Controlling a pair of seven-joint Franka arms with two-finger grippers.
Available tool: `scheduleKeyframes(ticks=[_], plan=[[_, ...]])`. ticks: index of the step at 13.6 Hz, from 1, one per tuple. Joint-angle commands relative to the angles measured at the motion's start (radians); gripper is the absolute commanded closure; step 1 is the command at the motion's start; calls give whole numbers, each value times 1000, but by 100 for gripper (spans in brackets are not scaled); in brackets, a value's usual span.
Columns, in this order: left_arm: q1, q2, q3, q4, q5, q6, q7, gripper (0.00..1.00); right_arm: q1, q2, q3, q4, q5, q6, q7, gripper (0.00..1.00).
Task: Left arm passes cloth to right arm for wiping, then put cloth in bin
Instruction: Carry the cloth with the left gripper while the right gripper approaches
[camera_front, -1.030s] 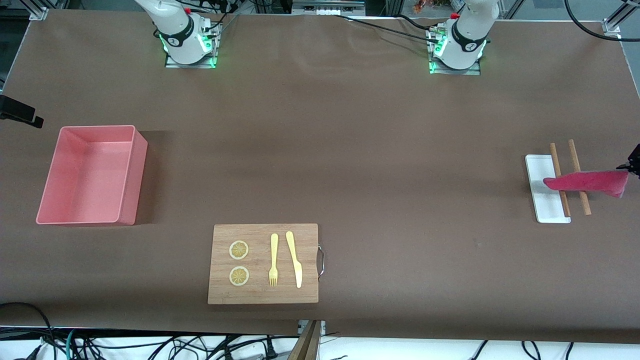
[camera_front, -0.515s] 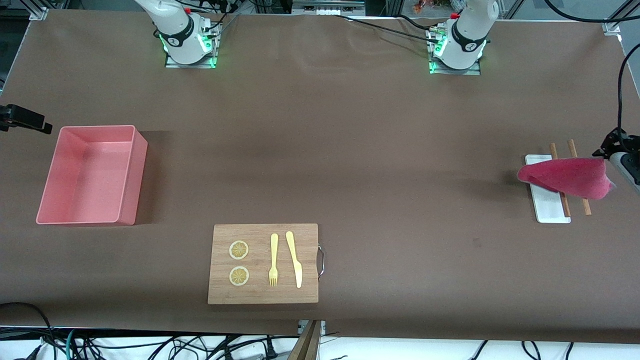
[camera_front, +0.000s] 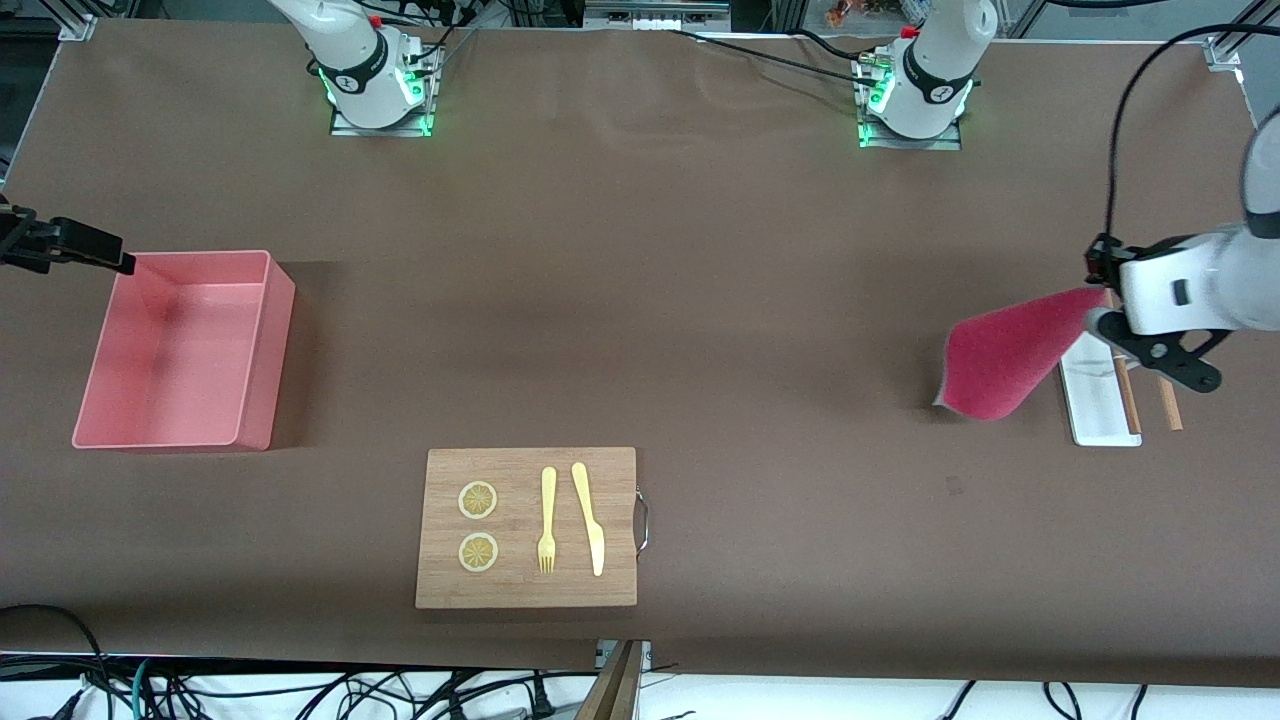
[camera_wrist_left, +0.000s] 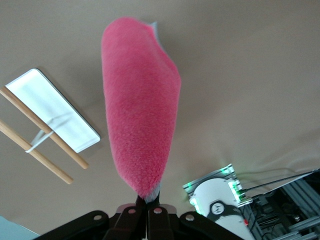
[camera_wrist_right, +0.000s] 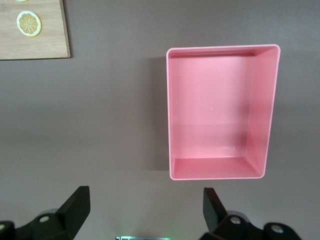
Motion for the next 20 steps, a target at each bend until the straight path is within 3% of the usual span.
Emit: scheduleKeyframes(ticks=[1, 3, 6, 11, 15, 20], plan=[[-31, 6, 16, 25, -139, -24, -181, 100, 26, 19, -1, 7, 7, -15, 4, 0], [-68, 21, 16, 23, -274, -19, -349, 100, 58, 54, -1, 9, 22, -2, 44, 0], [-135, 54, 16, 21, -401, 46, -477, 100, 144, 105, -1, 18, 44, 44, 257, 0], [-144, 80, 16, 12, -589, 143, -652, 100, 175, 174, -1, 18, 224, 136, 429, 0], [-189, 74, 18, 24, -740, 191, -843, 100, 256, 223, -1, 18, 292, 199, 614, 0], [-307, 74, -7, 15, -766, 491, -1239, 100, 366, 290, -1, 18, 446, 365, 872, 0]])
